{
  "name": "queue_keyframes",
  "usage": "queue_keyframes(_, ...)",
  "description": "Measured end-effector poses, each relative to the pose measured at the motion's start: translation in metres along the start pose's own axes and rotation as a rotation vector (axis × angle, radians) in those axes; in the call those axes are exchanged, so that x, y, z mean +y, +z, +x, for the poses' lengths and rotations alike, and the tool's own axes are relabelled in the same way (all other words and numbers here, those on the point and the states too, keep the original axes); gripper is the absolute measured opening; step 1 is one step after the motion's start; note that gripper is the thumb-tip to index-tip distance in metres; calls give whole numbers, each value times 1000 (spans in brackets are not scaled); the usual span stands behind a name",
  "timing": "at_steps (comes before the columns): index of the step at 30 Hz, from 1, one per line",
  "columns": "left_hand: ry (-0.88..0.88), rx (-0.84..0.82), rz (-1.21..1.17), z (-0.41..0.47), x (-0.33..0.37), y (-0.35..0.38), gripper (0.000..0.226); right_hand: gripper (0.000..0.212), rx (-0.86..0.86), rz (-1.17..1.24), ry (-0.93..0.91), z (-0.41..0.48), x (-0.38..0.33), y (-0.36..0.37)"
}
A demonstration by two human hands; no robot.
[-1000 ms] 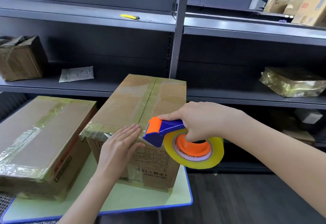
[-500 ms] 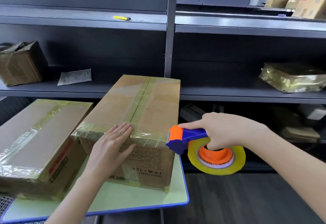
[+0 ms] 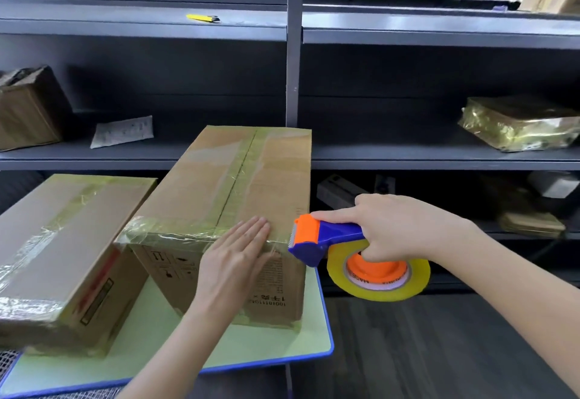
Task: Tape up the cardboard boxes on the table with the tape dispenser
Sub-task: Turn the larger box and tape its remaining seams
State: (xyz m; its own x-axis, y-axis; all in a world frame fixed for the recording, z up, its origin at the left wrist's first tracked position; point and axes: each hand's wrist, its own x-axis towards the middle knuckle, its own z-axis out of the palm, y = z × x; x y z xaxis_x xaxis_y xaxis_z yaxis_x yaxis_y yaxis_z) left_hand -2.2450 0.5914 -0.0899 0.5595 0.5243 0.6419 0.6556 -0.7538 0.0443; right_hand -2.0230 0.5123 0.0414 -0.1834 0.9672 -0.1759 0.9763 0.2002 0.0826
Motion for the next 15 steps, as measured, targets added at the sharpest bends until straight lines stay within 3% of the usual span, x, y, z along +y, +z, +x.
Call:
queue_keyframes(4, 0, 28, -13, -2, -20, -6, 54, 78, 19, 40, -31, 11, -7, -2)
queue_keyframes(15, -20, -6, -29, -1, -6, 1, 60, 87, -131, 127, 49, -15, 26, 11)
